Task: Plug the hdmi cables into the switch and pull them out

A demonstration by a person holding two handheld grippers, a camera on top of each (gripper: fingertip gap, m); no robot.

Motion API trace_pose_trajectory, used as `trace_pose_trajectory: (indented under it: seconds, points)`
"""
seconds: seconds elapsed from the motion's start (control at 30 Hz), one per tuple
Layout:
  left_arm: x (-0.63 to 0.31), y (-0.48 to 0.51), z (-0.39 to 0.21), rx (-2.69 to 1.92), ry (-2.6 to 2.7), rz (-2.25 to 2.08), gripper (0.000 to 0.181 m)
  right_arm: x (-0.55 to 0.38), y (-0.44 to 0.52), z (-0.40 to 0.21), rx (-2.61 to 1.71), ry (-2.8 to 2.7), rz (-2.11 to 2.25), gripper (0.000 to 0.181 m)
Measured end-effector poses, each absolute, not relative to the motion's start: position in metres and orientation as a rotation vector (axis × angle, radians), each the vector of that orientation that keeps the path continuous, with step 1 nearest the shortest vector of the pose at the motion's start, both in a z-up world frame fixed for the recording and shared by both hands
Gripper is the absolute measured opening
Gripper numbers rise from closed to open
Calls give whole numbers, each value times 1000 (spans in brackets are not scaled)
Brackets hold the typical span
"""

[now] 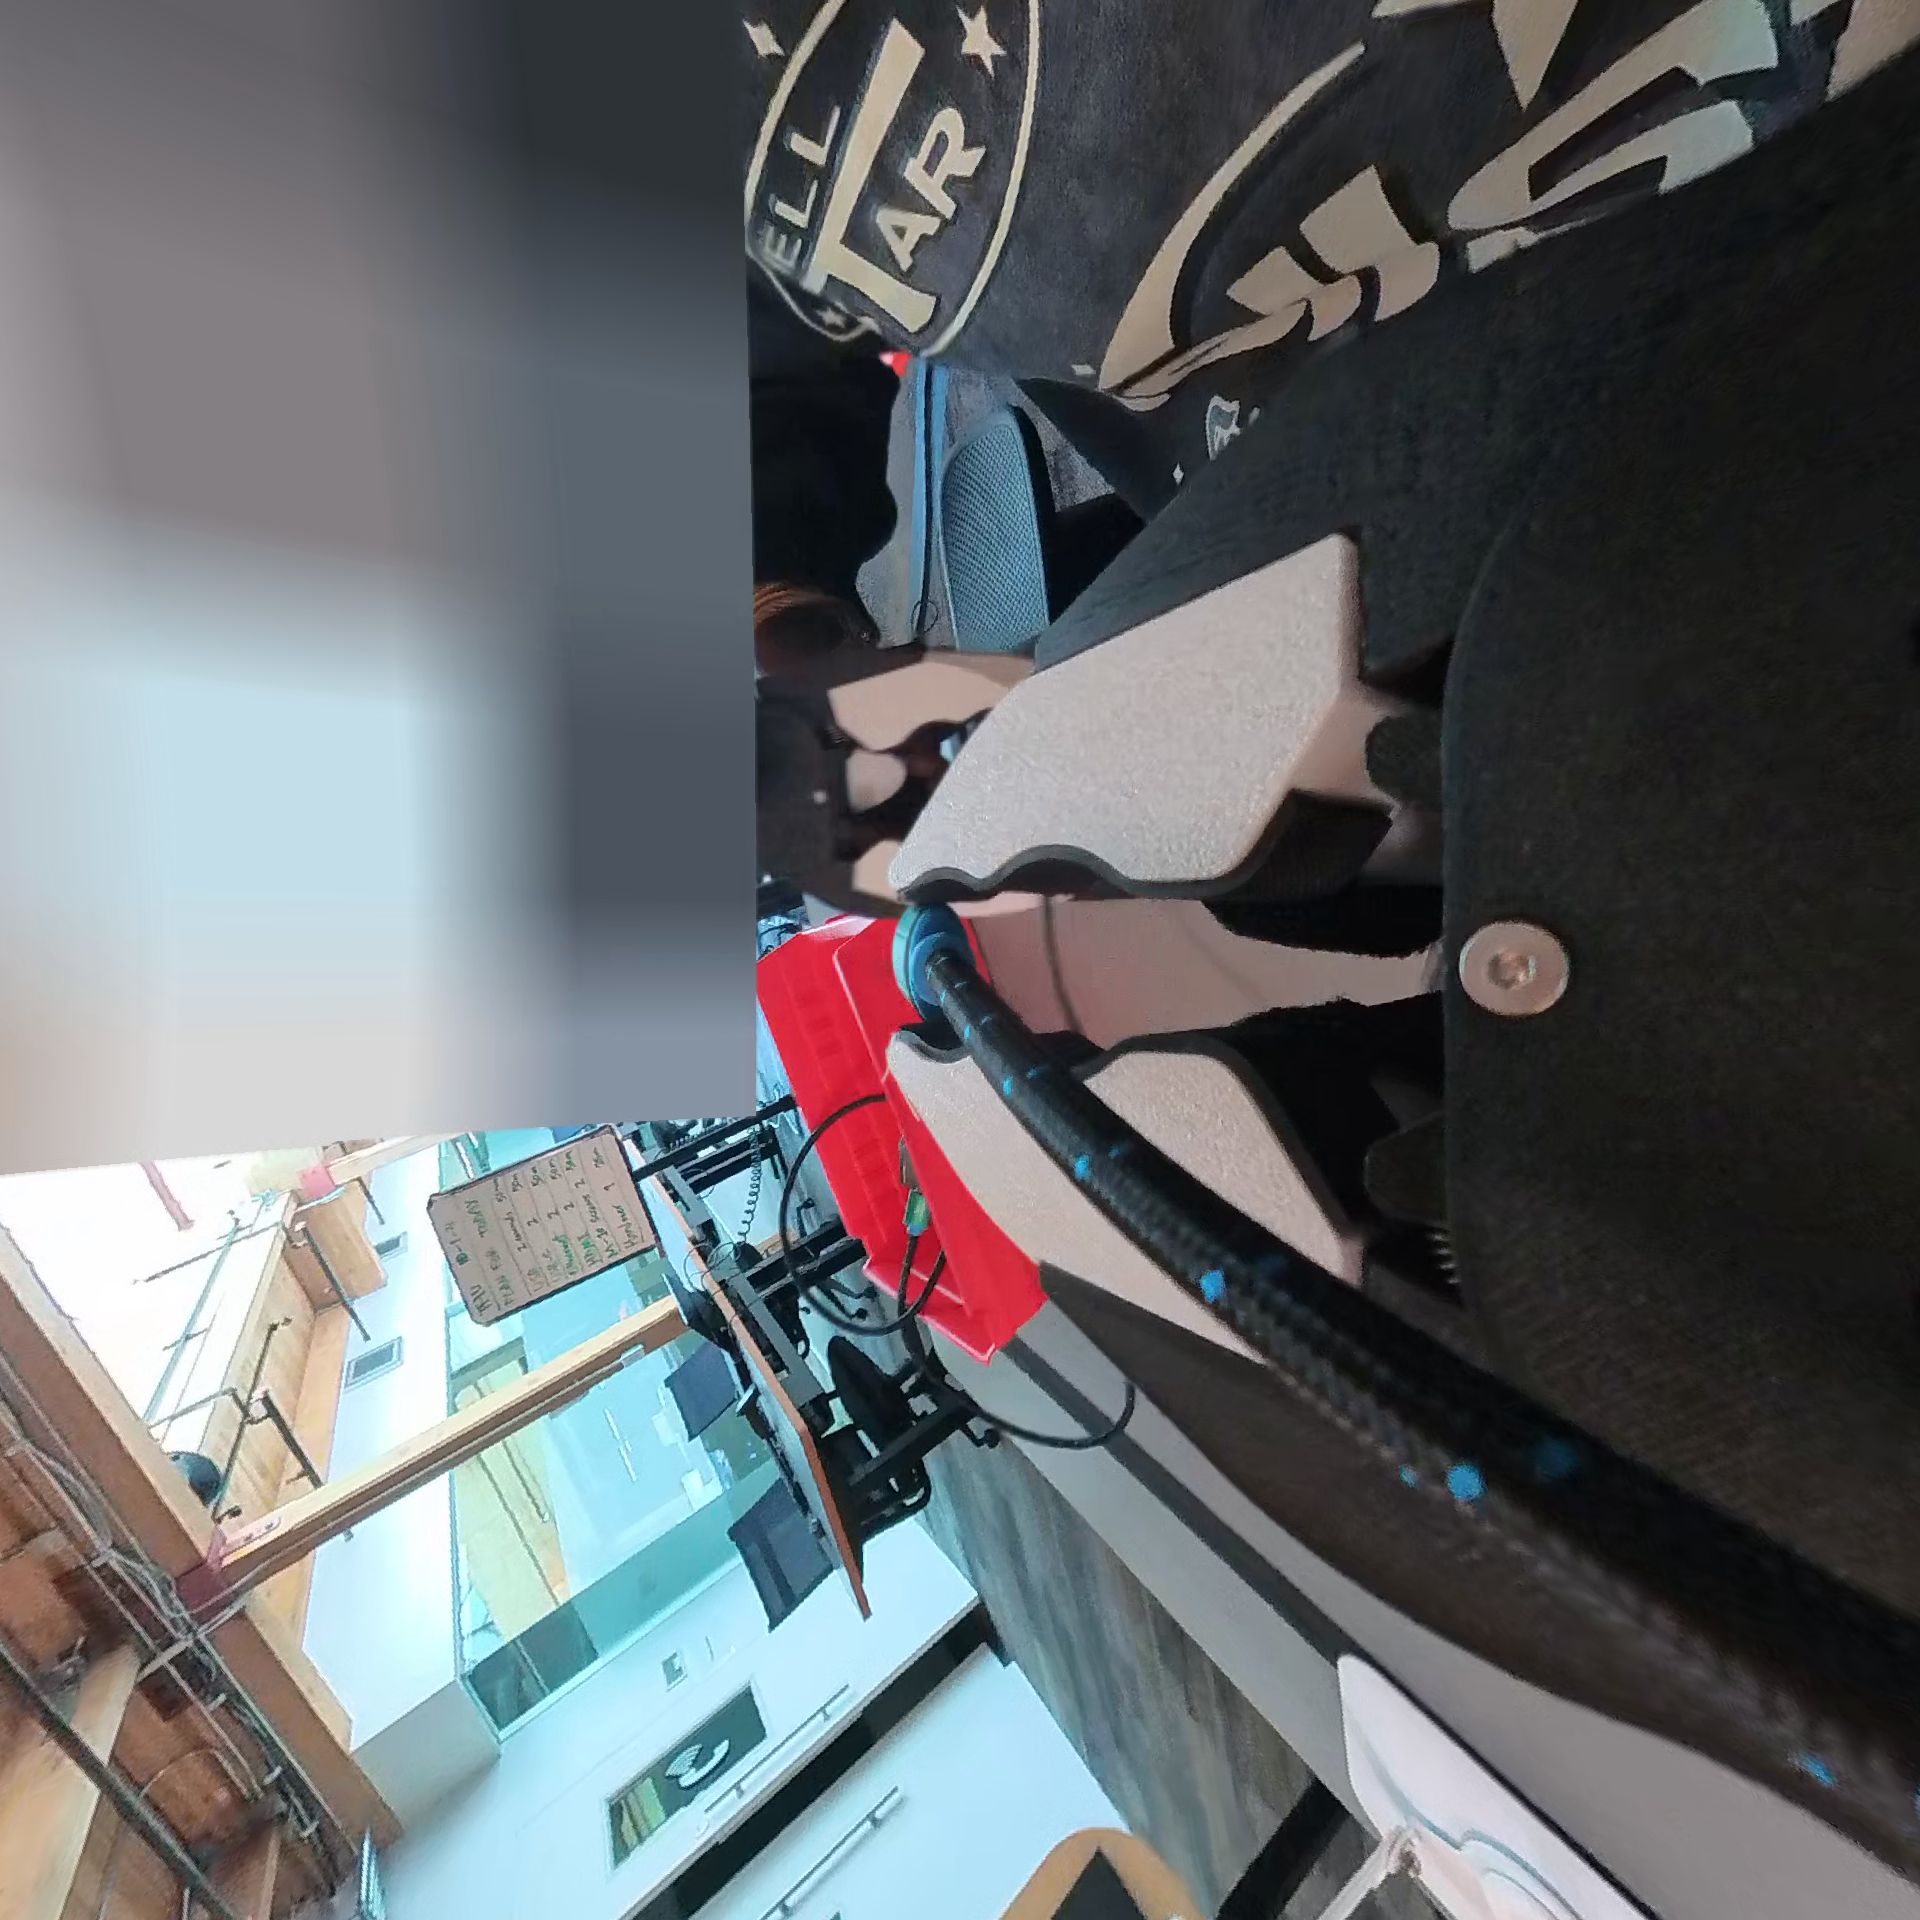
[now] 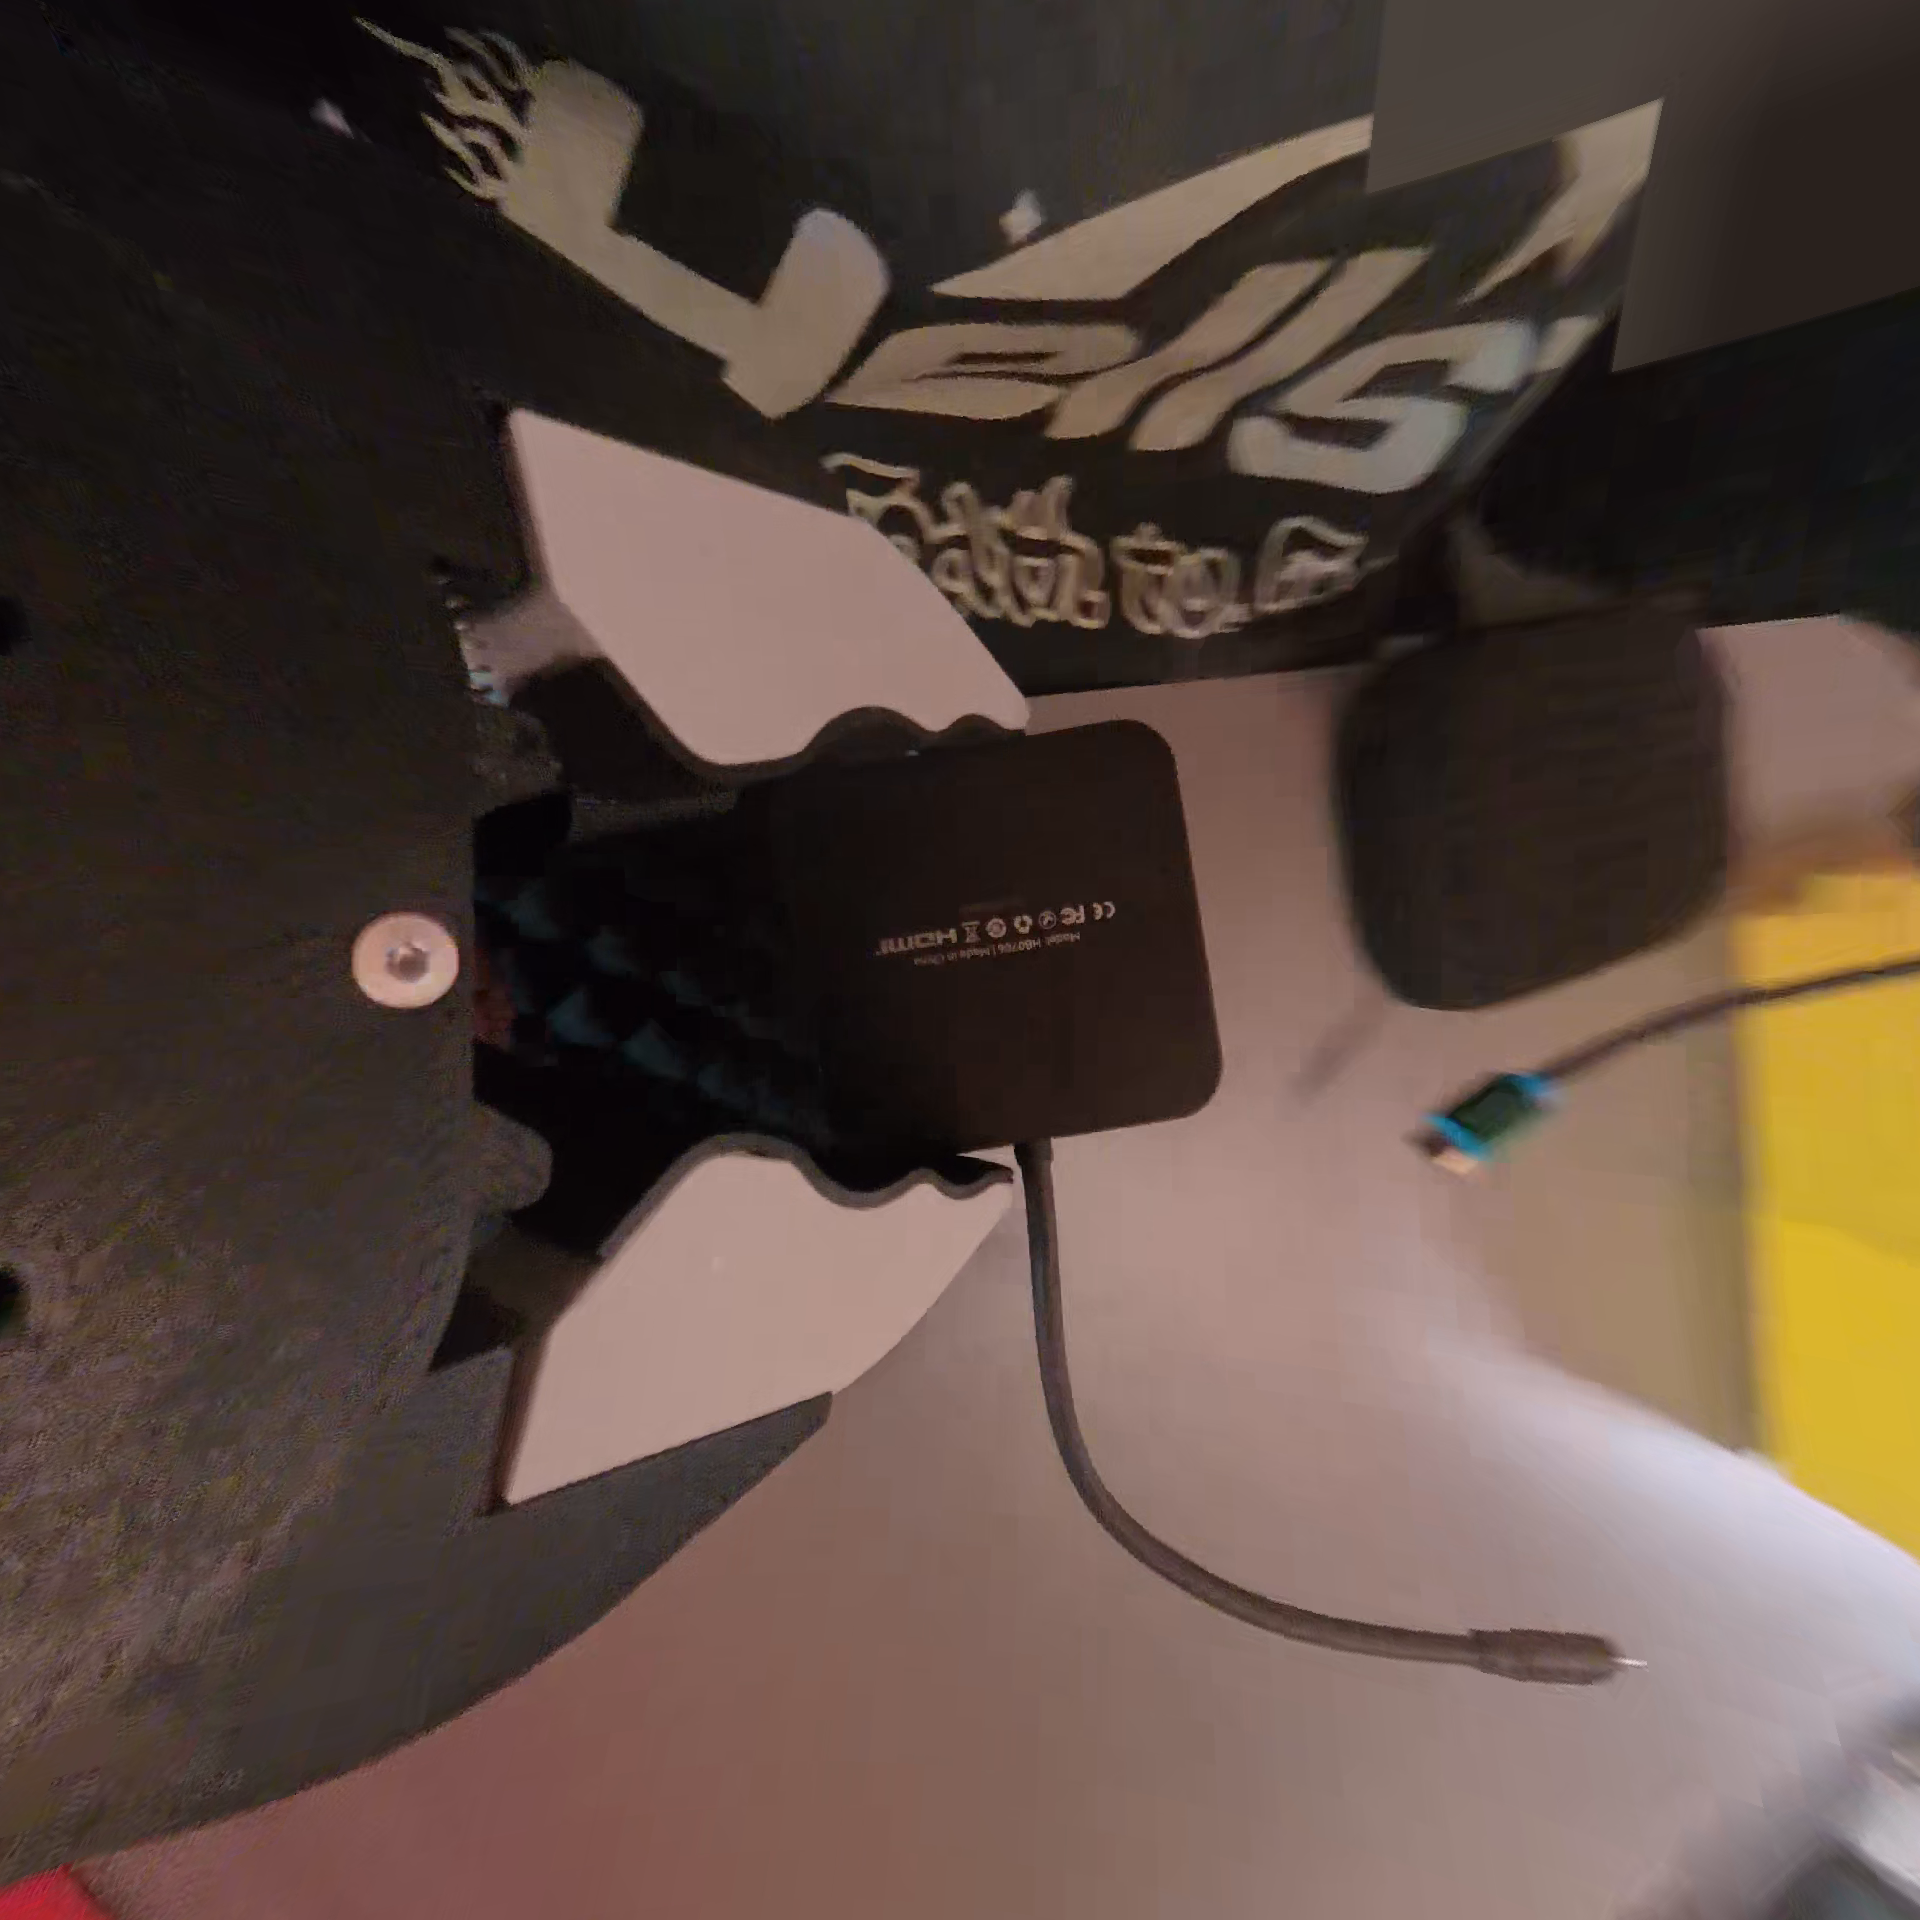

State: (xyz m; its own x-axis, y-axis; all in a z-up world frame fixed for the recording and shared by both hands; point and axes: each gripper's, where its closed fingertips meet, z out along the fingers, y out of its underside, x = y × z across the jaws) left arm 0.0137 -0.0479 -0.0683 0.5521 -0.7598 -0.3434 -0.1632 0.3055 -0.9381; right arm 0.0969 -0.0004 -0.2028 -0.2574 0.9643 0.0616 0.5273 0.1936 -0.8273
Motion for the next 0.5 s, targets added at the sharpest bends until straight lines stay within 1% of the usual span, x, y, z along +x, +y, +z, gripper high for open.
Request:
trace_pose_trajectory:
  seconds: [0.07, 0.13, 0.3, 0.4, 0.5]
  points:
    - [15, -45, -84, -1261, 958, -465, 21, 85, 1, -184, -1299, -1786, 1013, 76]
    - [15, -40, -103, -1289, 969, -452, 21, 69, 2, -177, -1238, -1723, 1068, 76]
    - [12, -34, -138, -1335, 951, -530, 21, 31, 7, -183, -1120, -1609, 1108, 76]
    - [8, -30, -151, -1379, 967, -479, 21, 26, 5, -181, -1091, -1613, 1065, 76]
    - [14, -33, -156, -1369, 1018, -472, 21, 25, -1, -195, -1093, -1681, 1031, 76]
